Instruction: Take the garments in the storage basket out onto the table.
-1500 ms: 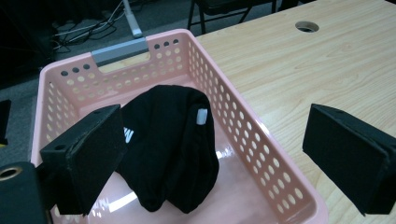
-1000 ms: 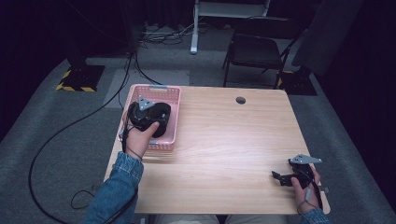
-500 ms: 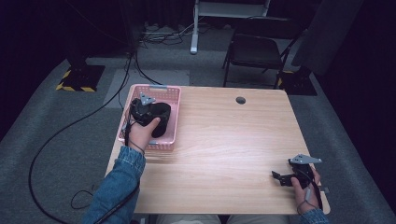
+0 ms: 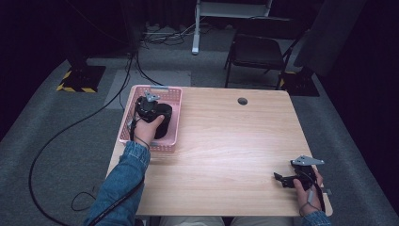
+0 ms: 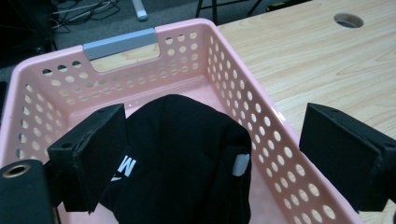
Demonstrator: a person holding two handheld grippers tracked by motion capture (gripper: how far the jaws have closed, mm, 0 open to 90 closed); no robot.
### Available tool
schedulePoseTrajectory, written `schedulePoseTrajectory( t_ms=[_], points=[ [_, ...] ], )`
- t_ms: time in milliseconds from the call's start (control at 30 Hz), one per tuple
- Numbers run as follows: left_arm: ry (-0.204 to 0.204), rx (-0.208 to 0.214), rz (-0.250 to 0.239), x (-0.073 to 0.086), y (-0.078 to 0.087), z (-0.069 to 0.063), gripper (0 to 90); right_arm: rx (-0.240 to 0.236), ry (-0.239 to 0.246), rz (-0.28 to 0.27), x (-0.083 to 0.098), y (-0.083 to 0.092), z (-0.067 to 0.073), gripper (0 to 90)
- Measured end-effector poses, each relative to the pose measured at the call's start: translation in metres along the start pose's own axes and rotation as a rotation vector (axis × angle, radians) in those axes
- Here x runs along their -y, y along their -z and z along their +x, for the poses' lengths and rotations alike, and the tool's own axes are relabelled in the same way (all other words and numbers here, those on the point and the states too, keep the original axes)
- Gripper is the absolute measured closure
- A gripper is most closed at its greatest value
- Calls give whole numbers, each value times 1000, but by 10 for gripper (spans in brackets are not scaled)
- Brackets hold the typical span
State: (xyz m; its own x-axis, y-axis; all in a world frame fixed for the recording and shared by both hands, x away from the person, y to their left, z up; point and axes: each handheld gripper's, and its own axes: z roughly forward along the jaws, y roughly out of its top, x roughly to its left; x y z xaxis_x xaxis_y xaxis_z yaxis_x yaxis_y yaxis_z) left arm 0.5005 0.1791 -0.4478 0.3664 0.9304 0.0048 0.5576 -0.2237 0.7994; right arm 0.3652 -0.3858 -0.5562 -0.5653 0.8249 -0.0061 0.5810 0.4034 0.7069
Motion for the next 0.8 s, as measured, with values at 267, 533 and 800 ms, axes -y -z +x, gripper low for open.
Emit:
schedulePoseTrajectory(
  t_ms=[267,533,800],
  points=[
    [-16,-3,29,0,-15,1,95,0,0,0,0,0,0,2],
    [-29,-27,58,2,-29,4,118,0,0,0,0,0,0,1],
    [-14,-30,84,8,-41,7,125,0,0,0,0,0,0,1]
  ],
)
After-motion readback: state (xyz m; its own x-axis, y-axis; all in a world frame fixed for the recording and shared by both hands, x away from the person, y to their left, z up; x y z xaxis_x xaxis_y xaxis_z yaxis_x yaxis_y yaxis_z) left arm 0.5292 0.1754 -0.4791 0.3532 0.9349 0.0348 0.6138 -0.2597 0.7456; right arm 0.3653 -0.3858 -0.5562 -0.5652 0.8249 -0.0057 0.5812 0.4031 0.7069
